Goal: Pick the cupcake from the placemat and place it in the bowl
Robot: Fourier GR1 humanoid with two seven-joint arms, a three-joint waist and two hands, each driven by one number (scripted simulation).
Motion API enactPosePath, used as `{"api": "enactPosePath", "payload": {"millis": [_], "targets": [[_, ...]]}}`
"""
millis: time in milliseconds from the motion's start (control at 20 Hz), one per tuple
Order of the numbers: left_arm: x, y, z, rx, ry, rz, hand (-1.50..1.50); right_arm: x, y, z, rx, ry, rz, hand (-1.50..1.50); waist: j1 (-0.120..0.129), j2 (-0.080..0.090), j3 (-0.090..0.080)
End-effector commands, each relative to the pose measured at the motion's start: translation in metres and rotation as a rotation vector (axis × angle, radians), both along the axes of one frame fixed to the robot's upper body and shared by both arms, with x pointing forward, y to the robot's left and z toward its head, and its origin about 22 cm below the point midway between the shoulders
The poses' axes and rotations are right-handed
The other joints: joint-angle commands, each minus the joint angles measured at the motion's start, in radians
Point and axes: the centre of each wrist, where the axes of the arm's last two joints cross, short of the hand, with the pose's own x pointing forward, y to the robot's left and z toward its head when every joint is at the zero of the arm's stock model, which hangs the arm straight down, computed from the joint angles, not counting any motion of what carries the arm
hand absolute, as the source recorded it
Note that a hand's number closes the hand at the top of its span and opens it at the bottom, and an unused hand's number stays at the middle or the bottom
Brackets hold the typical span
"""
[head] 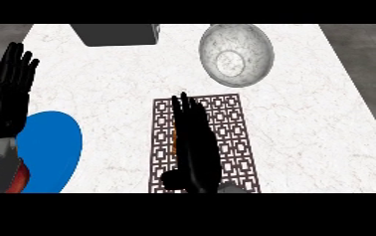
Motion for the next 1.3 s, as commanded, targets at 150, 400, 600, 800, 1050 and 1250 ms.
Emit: {"api": "enactPosePath", "payload": {"millis": [150, 400, 600, 800, 1050, 1250], "targets": [[-0.003, -0.009, 0.003, 0.001, -0.014, -0.038, 0.00, -0.035, 0.006, 0.043, -0.284, 0.236, -0.010, -1.50, 0.026, 0.008, 0.004], [0.001, 0.000, -0.003, -0.018, -0.012, -0.031, 0.00, -0.043, -0.005, 0.077, -0.283, 0.305, -0.035, -1.50, 0.032, 0.019, 0.005], [0.006, -0.018, 0.003, -0.016, -0.025, -0.033, 0.00, -0.050, -0.003, 0.065, -0.295, 0.337, -0.068, -1.50, 0.033, 0.020, 0.006], [0.000, -0.002, -0.001, -0.016, -0.016, -0.046, 0.00, -0.033, -0.018, 0.069, -0.294, 0.375, -0.073, -1.50, 0.041, 0.024, 0.006], [0.001, 0.003, 0.005, -0.008, -0.021, -0.054, 0.00, -0.020, -0.016, 0.060, -0.270, 0.396, -0.077, -1.50, 0.049, 0.027, 0.007], [0.009, -0.003, -0.002, -0.016, -0.029, -0.027, 0.00, -0.025, -0.024, 0.029, -0.275, 0.428, -0.104, -1.50, 0.034, 0.029, 0.007]]}}
